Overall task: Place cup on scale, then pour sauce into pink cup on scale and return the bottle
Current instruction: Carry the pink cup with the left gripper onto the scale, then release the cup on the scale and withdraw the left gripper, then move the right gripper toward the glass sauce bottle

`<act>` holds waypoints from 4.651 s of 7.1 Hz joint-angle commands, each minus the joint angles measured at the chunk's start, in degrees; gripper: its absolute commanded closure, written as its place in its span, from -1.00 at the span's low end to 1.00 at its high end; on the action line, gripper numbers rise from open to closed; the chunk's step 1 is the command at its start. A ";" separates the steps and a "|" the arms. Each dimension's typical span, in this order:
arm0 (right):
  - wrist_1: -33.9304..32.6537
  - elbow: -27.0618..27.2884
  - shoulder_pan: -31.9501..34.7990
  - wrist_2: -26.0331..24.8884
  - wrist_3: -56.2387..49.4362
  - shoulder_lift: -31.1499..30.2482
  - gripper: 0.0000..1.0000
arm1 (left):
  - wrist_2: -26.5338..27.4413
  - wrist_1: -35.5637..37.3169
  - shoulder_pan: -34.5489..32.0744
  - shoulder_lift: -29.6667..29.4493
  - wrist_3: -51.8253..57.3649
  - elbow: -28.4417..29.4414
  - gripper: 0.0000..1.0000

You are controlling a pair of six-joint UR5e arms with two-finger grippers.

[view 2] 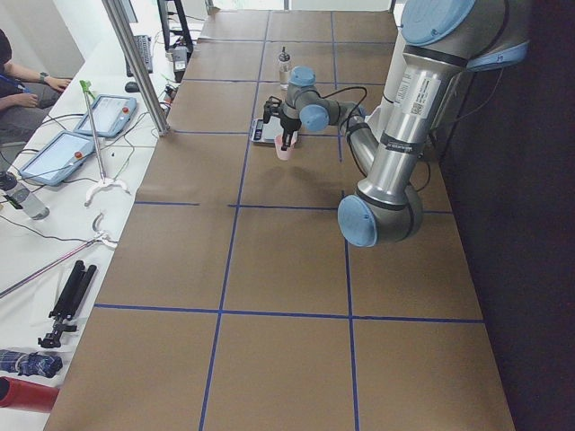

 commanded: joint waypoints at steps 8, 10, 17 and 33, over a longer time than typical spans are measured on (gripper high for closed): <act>1.82 0.00 0.00 0.29 0.00 -1.26 -1.00 | 2.89 -3.42 2.79 -16.10 -0.30 16.17 1.00; 1.74 0.00 0.00 0.29 0.00 -1.26 -1.00 | 2.89 -3.94 1.56 -16.10 -0.13 17.30 1.00; 1.74 -0.09 0.00 0.20 0.09 -1.26 -1.00 | 2.89 -8.17 1.20 -15.75 0.58 19.17 -1.00; 2.42 22.20 -80.85 -90.13 67.06 -3.95 -1.00 | -23.29 -1.83 -68.15 34.50 88.20 17.14 -1.00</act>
